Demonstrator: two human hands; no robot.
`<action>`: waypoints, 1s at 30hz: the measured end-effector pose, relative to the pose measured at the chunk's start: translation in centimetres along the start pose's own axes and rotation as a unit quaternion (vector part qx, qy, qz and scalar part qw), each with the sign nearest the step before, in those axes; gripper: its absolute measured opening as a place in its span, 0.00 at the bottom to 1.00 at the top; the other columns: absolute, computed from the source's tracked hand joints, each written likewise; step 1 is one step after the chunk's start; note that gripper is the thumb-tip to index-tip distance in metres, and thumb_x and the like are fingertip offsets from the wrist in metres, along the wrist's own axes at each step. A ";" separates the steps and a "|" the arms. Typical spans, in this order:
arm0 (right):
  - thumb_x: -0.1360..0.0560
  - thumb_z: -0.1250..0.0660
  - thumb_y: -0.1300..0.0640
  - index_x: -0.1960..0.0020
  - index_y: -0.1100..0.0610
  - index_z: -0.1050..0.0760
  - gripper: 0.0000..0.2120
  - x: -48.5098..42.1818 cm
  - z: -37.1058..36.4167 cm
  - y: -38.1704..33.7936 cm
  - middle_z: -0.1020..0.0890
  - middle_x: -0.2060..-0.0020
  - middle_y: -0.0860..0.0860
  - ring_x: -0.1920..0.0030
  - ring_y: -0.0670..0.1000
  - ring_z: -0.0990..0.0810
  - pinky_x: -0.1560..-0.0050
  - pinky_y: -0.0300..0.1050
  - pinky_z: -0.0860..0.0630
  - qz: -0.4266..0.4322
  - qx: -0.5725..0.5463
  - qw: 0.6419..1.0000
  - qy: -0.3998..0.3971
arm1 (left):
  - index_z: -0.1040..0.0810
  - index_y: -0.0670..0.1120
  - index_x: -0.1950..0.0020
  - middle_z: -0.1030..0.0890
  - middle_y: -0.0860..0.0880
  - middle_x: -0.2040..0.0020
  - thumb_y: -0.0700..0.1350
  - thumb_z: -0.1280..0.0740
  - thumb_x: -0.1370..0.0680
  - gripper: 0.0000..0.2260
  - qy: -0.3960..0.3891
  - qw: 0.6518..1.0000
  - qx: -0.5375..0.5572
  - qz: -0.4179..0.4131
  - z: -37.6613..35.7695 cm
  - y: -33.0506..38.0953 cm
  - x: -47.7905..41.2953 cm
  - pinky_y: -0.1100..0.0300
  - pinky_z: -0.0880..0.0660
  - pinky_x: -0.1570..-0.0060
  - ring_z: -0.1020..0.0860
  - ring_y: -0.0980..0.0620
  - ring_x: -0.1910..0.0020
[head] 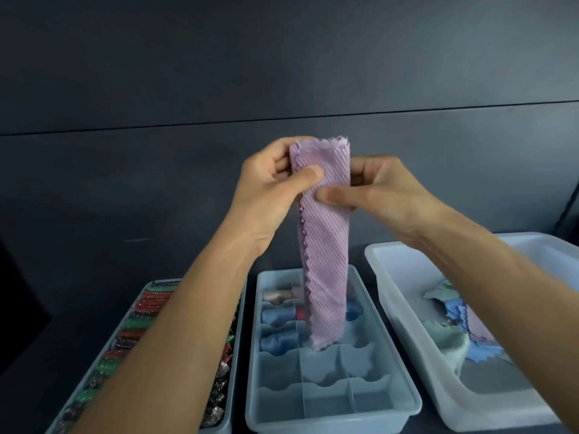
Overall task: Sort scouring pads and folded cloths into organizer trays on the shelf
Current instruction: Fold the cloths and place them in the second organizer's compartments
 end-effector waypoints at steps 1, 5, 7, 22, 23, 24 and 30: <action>0.30 0.27 0.65 0.47 0.62 0.19 0.12 -0.2 -0.1 -0.2 0.14 0.56 0.53 0.59 0.48 0.15 0.61 0.35 0.23 0.007 -0.013 1.000 0.016 | 0.24 0.41 0.37 0.17 0.46 0.47 0.39 0.29 0.25 0.17 0.006 0.999 0.032 0.004 0.0 -0.3 0.1 0.56 0.23 0.48 0.18 0.51 0.48; 0.29 0.28 0.65 0.48 0.63 0.20 0.09 -1.0 0.2 -0.8 0.15 0.60 0.53 0.63 0.49 0.16 0.62 0.42 0.21 0.019 -0.012 0.998 0.053 | 0.28 0.42 0.32 0.18 0.45 0.41 0.58 0.27 0.29 0.31 -0.112 0.984 0.058 0.128 -0.8 -3.6 2.6 0.48 0.23 0.40 0.18 0.46 0.42; 0.28 0.28 0.65 0.51 0.61 0.20 0.06 -1.4 0.6 -0.9 0.15 0.61 0.52 0.63 0.48 0.17 0.63 0.43 0.21 0.015 -0.005 0.997 0.077 | 0.24 0.41 0.37 0.17 0.42 0.43 0.53 0.27 0.27 0.24 -0.154 0.969 0.037 0.189 -1.6 -5.6 4.8 0.42 0.24 0.38 0.18 0.43 0.43; 0.26 0.30 0.64 0.47 0.66 0.23 0.09 -1.5 6.1 7.7 0.18 0.61 0.56 0.65 0.54 0.17 0.70 0.45 0.19 -0.100 -0.053 0.944 0.309 | 0.20 0.39 0.46 0.15 0.36 0.53 0.43 0.36 0.19 0.10 -0.114 0.917 0.010 0.383 1.3 -10.8 8.2 0.64 0.25 0.73 0.15 0.47 0.66; 0.26 0.31 0.64 0.47 0.66 0.23 0.09 -1.3 6.1 7.9 0.17 0.61 0.57 0.66 0.53 0.17 0.68 0.46 0.19 -0.094 -0.042 0.946 0.308 | 0.20 0.38 0.45 0.15 0.36 0.53 0.43 0.37 0.19 0.10 -0.110 0.915 0.016 0.389 1.3 -10.7 8.2 0.65 0.26 0.75 0.16 0.47 0.67; 0.26 0.31 0.65 0.48 0.66 0.23 0.08 -1.2 6.0 8.0 0.17 0.61 0.58 0.67 0.52 0.17 0.66 0.48 0.18 -0.079 -0.024 0.949 0.303 | 0.20 0.38 0.45 0.15 0.36 0.55 0.43 0.37 0.19 0.10 -0.110 0.913 0.019 0.392 1.3 -10.7 8.1 0.66 0.26 0.75 0.16 0.47 0.67; 0.28 0.29 0.63 0.59 0.51 0.24 0.08 0.4 1.7 7.5 0.17 0.65 0.45 0.65 0.42 0.20 0.59 0.44 0.20 0.075 0.132 0.971 0.184 | 0.21 0.33 0.44 0.15 0.36 0.59 0.41 0.41 0.17 0.13 -0.118 0.905 0.033 0.408 0.7 -10.6 7.3 0.59 0.20 0.70 0.15 0.46 0.64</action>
Point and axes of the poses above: each hand's wrist, its own x-axis away from the middle knuckle, its own z-axis out of the back of the hand, y = z × x, the point moved 3 cm from there along -x, towards the middle knuckle
